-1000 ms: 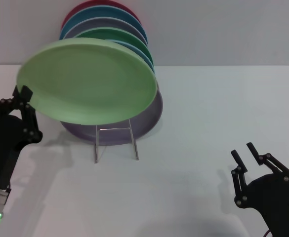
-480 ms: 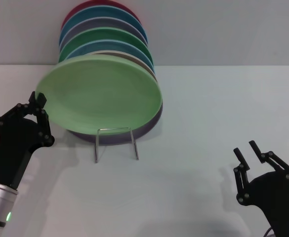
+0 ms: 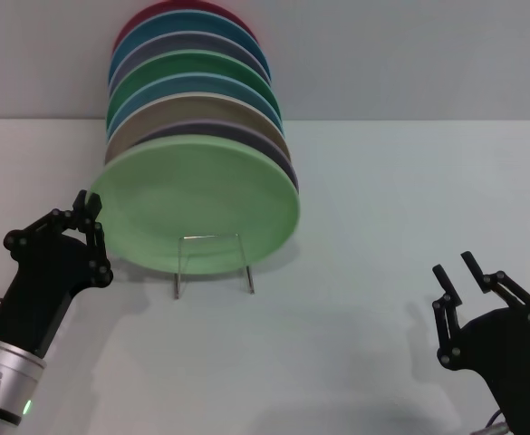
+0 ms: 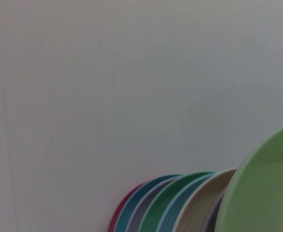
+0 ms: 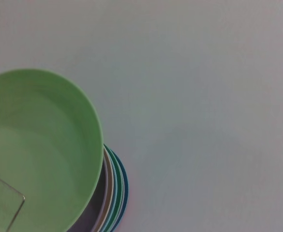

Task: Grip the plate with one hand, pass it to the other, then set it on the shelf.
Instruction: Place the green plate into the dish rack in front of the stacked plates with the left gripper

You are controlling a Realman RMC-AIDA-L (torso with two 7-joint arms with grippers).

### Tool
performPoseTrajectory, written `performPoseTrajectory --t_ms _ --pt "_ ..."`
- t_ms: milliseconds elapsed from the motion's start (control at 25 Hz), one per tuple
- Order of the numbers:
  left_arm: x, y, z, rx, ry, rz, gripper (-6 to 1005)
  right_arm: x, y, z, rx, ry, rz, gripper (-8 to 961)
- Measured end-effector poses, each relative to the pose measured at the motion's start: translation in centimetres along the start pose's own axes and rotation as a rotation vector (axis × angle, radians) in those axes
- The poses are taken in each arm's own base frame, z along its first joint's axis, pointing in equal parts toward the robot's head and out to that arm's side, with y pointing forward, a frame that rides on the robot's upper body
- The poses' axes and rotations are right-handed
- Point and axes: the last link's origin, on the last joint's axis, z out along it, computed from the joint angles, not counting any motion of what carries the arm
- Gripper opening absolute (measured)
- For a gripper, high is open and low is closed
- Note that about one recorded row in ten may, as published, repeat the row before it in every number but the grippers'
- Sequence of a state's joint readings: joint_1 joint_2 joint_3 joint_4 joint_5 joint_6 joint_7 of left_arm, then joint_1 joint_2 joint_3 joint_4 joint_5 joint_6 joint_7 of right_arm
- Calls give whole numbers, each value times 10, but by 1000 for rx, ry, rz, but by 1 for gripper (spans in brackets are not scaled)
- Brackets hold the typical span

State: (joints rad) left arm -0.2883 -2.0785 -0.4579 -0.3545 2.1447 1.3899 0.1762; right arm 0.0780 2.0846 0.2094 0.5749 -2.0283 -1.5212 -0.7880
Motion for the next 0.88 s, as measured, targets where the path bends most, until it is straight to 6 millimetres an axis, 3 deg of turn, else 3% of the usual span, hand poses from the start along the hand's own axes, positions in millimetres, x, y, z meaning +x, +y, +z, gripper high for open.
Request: performPoseTrajectory --t_ms 800,880 --pt "-4 4 -4 -31 -26 -3 46 3 1 4 -18 1 -8 233" --pt "-3 5 -5 -31 -18 -3 85 2 1 5 -19 0 -8 233"
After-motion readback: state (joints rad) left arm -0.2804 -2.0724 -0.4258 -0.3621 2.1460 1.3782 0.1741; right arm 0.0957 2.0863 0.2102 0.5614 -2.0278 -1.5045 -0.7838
